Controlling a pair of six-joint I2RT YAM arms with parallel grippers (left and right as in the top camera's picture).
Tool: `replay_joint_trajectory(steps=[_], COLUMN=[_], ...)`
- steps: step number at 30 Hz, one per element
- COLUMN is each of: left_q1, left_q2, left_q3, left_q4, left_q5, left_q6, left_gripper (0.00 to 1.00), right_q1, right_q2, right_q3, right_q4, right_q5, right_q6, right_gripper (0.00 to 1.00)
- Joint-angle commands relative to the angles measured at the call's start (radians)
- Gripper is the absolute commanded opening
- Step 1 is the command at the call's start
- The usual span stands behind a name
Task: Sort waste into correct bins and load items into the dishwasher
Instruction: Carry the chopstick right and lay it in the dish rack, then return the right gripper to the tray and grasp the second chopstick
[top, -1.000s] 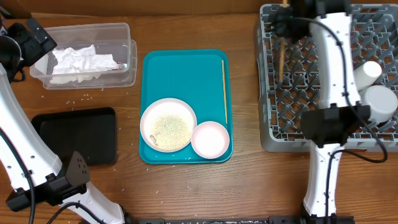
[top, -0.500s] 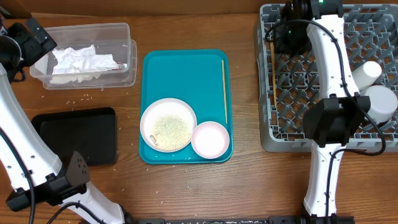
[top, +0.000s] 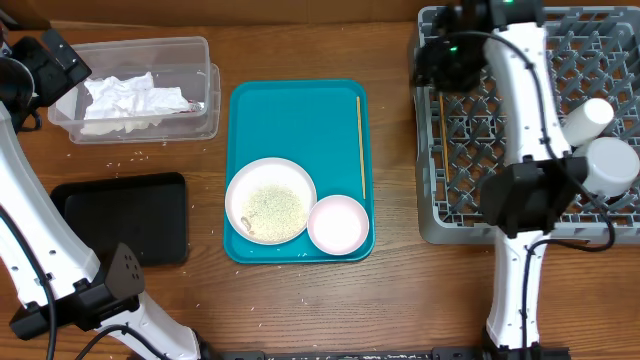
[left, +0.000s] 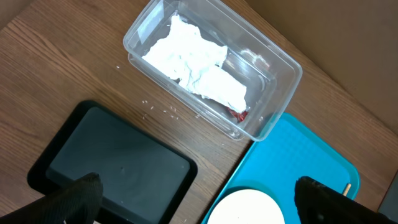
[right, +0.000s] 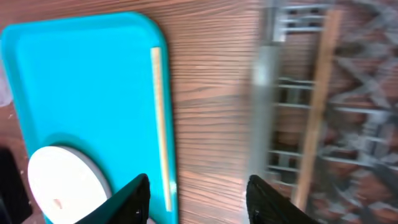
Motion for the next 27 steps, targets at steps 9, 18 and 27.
replay_joint_trajectory(steps=[9, 18, 27], left_q1=[0.003, 0.003, 0.003], left_q2=[-0.003, -0.003, -0.004], left_q3=[-0.003, -0.003, -0.003], left_q4=[0.001, 0.001, 0.001], left_q5=[-0.007, -0.007, -0.007], left_q6=[0.019, 0.019, 0.019], left_gripper=[1.0, 1.0, 1.0], right_q1=[0.27, 0.311, 0.32], right_q2=[-0.011, -0.011, -0.011], right_q3=[0.004, -0.209, -0.425], right_q4=[0.153, 0.327, 0.429], right_q5=[0.301, 0.382, 0.294], right_q6=[0.189, 0.237, 0.251], right_gripper=[0.45, 0.44, 0.42])
